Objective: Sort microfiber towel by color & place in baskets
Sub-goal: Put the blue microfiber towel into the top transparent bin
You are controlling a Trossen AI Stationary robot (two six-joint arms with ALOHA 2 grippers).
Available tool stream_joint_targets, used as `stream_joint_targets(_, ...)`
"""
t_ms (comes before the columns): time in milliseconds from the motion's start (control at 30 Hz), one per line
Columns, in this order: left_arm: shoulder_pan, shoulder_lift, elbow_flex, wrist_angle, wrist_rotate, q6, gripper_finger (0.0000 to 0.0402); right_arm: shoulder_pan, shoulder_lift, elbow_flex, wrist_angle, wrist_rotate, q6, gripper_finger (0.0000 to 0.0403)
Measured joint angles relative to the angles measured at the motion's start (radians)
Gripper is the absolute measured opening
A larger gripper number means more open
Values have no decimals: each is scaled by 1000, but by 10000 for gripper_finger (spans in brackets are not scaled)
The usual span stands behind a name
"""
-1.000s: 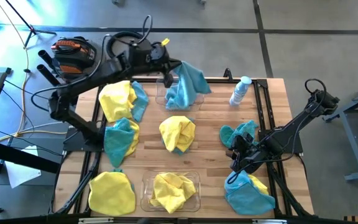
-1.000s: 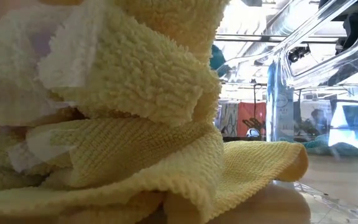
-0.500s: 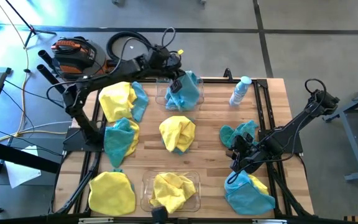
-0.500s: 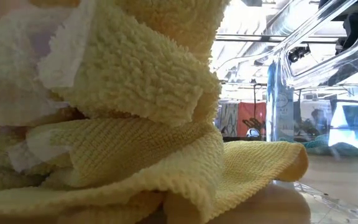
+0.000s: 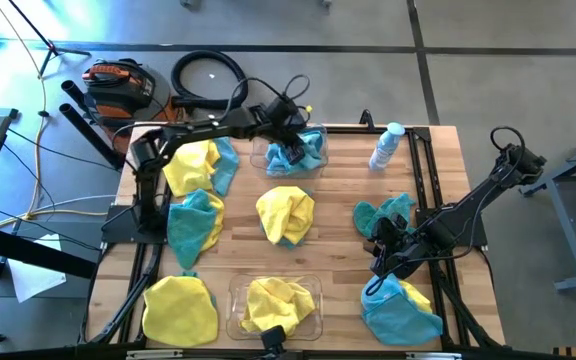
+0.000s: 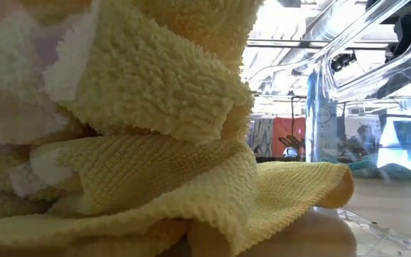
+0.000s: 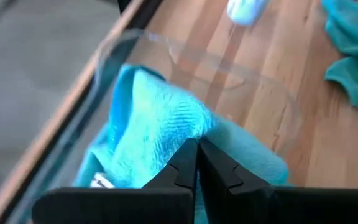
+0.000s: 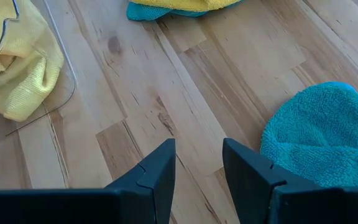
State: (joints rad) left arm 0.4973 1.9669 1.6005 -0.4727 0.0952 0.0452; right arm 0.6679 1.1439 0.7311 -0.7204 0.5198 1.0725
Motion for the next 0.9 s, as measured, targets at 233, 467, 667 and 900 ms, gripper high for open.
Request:
stream_joint_targets(233,0,92,0,2,-1,-69,0,0,0,0,0,0,0,128)
stream_joint_targets(467,2,143,0,1,-35,-109,16,0,0,0,0,0,0,128)
stream_joint_targets(667,12,142,0,8,-64,-182,67,0,0,0,0,0,0,128)
stream_joint_targets(900,20,141,28,7,-80,-399,105,0,0,0,0,0,0,128)
